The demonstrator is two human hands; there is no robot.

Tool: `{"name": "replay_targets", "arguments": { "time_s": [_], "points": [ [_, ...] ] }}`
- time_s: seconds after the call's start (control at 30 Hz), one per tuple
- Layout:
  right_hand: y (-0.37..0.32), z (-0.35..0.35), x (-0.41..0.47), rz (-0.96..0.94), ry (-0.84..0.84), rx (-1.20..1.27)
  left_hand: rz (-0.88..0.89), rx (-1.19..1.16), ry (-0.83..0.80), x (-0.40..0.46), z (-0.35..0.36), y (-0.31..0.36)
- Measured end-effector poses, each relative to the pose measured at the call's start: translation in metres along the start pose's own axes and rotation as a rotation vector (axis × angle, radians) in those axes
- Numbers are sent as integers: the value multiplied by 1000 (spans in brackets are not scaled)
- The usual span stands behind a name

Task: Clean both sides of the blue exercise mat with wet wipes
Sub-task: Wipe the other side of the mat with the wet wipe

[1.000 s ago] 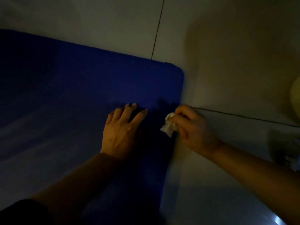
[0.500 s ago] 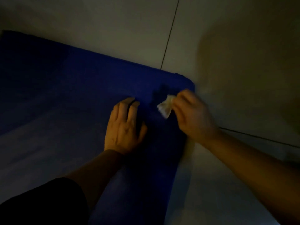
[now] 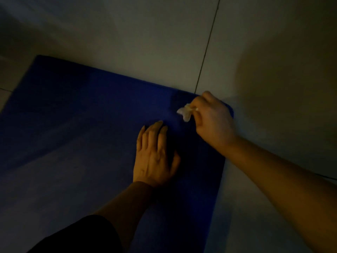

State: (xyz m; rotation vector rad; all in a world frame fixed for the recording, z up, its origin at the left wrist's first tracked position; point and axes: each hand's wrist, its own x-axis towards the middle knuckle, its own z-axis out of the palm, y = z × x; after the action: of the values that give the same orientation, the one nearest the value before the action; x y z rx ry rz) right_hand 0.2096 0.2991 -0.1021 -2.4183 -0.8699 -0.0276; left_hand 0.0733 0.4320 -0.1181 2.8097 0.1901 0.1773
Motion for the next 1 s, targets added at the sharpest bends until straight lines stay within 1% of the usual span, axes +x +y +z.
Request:
{"name": "replay_targets", "arguments": {
  "time_s": [0.07, 0.1, 0.2, 0.27, 0.3, 0.37, 0.43, 0.47, 0.5, 0.57, 0.6, 0.63, 0.67, 0.73, 0.8, 0.83, 0.87, 1.0],
  "points": [
    [-8, 3, -2, 46, 29, -34, -16, 17, -19, 0, 0, 0],
    [-17, 7, -11, 35, 3, -42, -30, 19, -35, 0, 0, 0],
    [-46, 12, -42, -92, -169, 39, -60, 7, -75, -1, 1, -3],
    [-49, 10, -39, -110, -227, 58, -72, -23, -89, -1, 1, -3],
    [-46, 9, -30, -102, -210, 44, -76, -42, -91, -1, 0, -2],
    [-36, 11, -12, -50, -124, -20, -91, -101, -86, 0, -4, 1],
    [-34, 14, -3, 54, -9, -80, -135, -204, -68, 0, -11, 1],
    [-38, 17, -4, 95, 28, -92, -171, -279, -86, 1, -16, 1],
    [-46, 20, -9, 108, 32, -85, -204, -358, -111, 2, -22, 0],
    [-67, 24, -24, 40, -63, -26, -211, -447, -177, 5, -30, -10],
    [-76, 24, -30, -10, -143, -5, -187, -410, -216, 7, -32, -16],
    [-80, 24, -30, -49, -208, -3, -155, -317, -258, 9, -35, -23],
    [-79, 23, -24, -56, -228, -13, -137, -192, -302, 10, -37, -31],
    [-67, 21, -2, 20, -164, -66, -178, 0, -380, 10, -43, -45],
    [-57, 19, 15, 137, -53, -101, -253, 38, -424, 9, -49, -53],
    [-59, 22, 18, 165, -22, -100, -279, 30, -440, 9, -52, -55],
    [-67, 26, 16, 155, -27, -94, -290, 24, -455, 10, -53, -56],
    [-109, 46, -10, -80, -222, -34, -299, 30, -466, 11, -50, -55]
  ]
}}
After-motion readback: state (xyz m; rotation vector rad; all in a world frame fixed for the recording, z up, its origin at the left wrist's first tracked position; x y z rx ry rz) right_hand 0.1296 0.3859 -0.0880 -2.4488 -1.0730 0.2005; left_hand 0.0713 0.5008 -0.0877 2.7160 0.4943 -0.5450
